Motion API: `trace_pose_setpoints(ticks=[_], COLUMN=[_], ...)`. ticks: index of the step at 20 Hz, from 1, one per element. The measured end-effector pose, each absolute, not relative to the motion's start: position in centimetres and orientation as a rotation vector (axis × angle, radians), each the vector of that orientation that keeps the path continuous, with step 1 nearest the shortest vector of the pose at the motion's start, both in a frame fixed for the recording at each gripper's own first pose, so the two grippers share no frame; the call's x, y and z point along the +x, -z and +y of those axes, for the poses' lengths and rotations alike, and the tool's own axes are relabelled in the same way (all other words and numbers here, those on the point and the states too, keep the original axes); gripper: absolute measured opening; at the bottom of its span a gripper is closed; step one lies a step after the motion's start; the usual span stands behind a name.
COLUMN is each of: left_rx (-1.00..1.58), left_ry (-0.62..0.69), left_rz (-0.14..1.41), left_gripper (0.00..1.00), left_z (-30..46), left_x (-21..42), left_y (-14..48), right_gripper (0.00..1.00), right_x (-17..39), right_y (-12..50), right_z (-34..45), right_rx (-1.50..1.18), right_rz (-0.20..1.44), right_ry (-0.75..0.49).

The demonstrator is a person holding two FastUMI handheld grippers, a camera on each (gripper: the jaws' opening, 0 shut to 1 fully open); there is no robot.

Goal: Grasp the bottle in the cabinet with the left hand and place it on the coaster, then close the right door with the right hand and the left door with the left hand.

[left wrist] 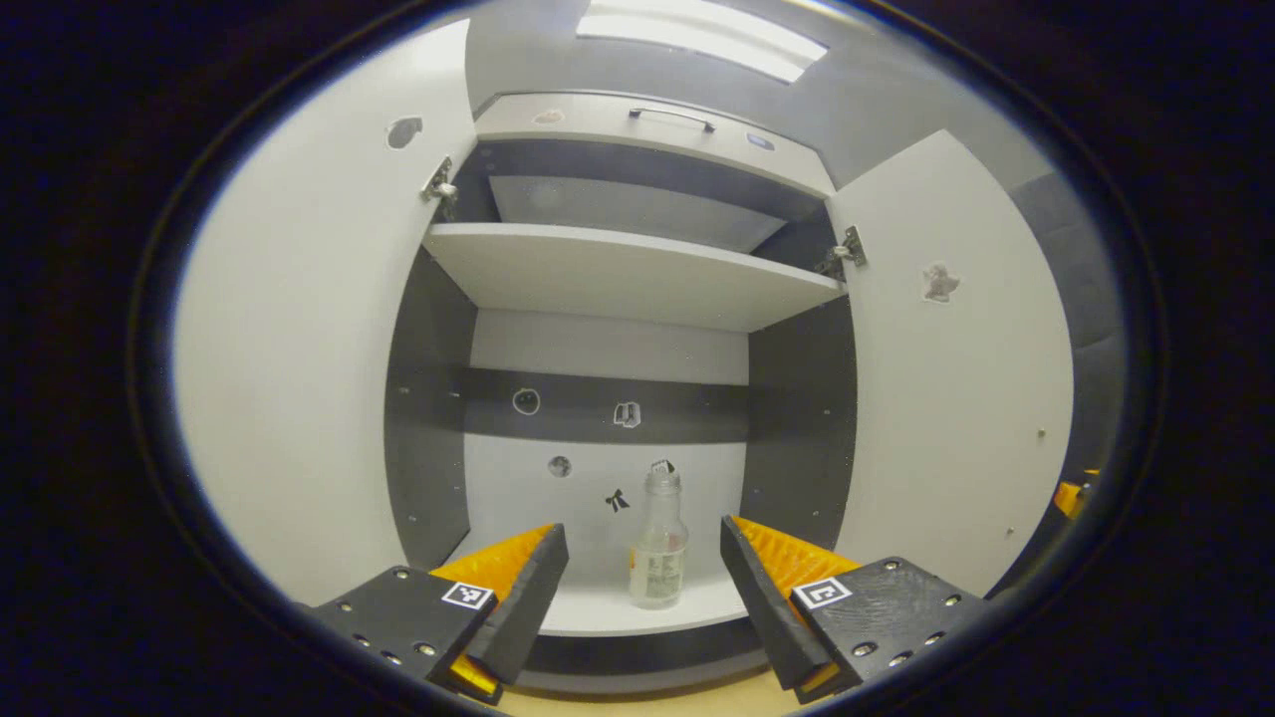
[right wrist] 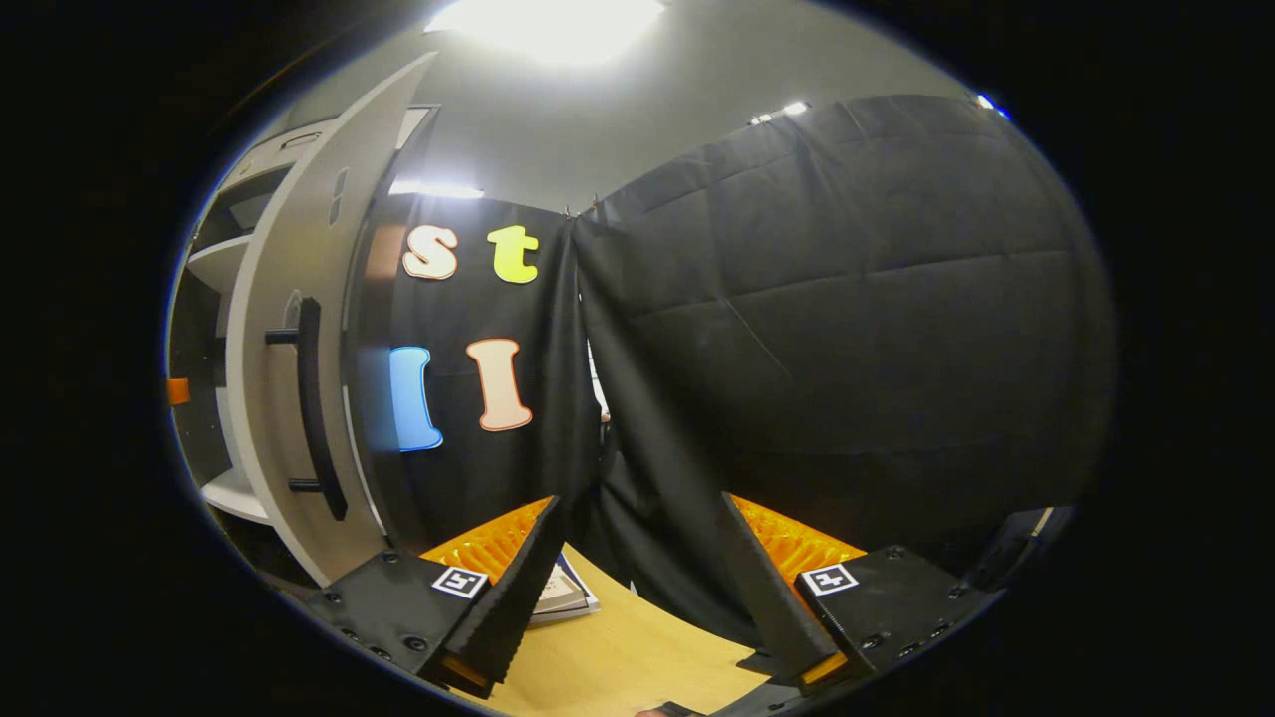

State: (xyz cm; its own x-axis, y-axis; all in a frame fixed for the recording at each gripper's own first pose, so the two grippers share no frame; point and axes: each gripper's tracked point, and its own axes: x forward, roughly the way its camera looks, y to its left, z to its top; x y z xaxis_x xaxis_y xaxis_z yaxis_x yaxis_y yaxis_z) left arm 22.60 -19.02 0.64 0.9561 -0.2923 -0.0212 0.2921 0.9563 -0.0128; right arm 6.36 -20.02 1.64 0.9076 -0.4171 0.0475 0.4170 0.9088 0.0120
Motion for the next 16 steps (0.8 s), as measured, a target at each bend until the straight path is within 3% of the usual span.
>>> trace_pose_setpoints(ticks=[5,6,11,12,13,14,16], left_rx=[0.018,0.018,0.048,0.054,0.053,0.046,0.038], left_ry=[0.296,0.296,0.292,0.292,0.292,0.296,0.298], left_rz=[0.017,0.017,0.039,0.046,0.051,0.056,0.063], left_gripper=[0.97,0.93,0.98,0.93,0.98,0.93,0.93], left_z=[-21.1,-21.4,-22.9,-23.3,-23.6,-23.8,-24.1], left_x=[28.2,29.2,33.7,34.4,34.9,35.4,36.1], left_y=[0.0,0.3,3.1,3.6,4.0,4.3,4.9], right_gripper=[0.98,0.98,0.98,0.98,0.93,0.98,0.98], right_x=[8.0,8.1,10.6,10.8,10.9,11.1,11.7], right_y=[-0.1,0.0,0.4,0.4,0.5,0.5,0.6], right_z=[-21.3,-21.5,-23.5,-23.8,-24.2,-24.5,-25.0], right_rx=[0.010,0.011,0.021,0.017,0.012,0.010,0.014], right_rz=[-0.037,-0.034,-0.025,-0.027,-0.029,-0.029,-0.026], right_ry=[0.458,0.465,0.492,0.500,0.510,0.517,0.525])
